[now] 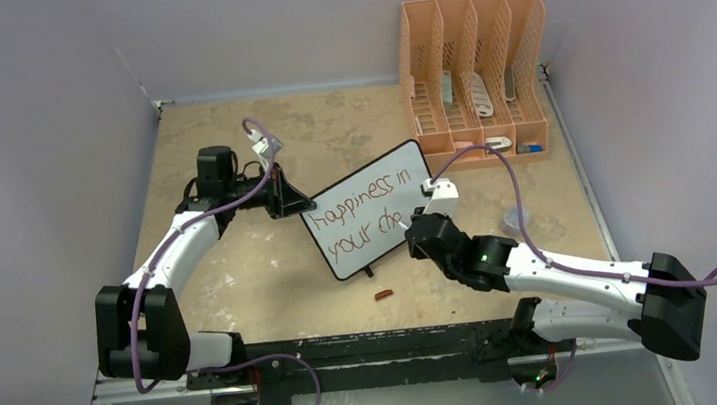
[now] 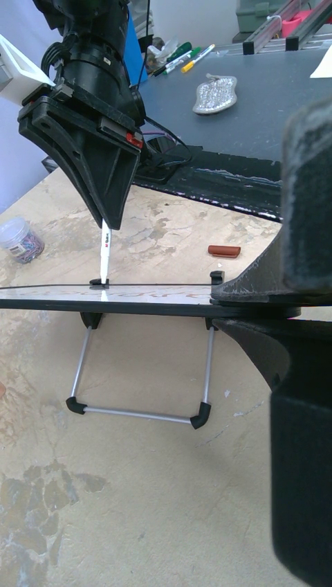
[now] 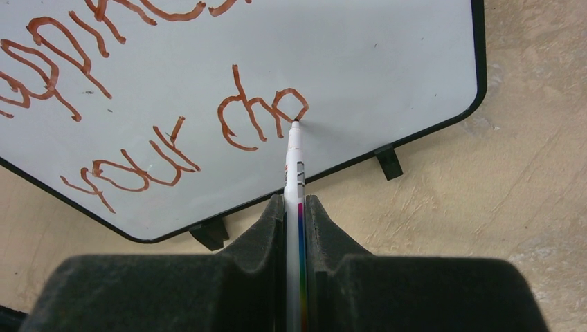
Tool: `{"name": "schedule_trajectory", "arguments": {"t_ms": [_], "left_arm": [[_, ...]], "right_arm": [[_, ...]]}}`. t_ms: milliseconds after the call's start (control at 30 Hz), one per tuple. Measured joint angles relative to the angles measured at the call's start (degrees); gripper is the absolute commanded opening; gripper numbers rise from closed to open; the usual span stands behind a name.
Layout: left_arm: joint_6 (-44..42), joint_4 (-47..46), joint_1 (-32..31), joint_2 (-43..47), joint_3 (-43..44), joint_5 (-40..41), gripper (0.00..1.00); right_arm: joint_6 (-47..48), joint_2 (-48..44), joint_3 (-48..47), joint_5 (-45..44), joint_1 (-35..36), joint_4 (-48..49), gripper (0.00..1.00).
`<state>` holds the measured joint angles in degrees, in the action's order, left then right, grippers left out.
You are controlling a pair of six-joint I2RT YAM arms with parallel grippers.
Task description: Write a sentence on the whiteboard
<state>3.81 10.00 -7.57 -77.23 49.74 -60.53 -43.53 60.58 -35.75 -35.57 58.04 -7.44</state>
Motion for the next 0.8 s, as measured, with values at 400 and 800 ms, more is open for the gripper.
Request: {"name": "schedule_trajectory", "arguments": {"t_ms": [400,800], "left_arm": [[0.0,0.0,0.0,0.0,0.0,0.0,0.0],[0.0,0.0,0.0,0.0,0.0,0.0,0.0]], "right_arm": [[0.1,-0.3,0.1,0.9,0.0,0.0,0.0],[0.4,-5.6,0.1,-1.4,0.0,-0.4,0.0]]}}
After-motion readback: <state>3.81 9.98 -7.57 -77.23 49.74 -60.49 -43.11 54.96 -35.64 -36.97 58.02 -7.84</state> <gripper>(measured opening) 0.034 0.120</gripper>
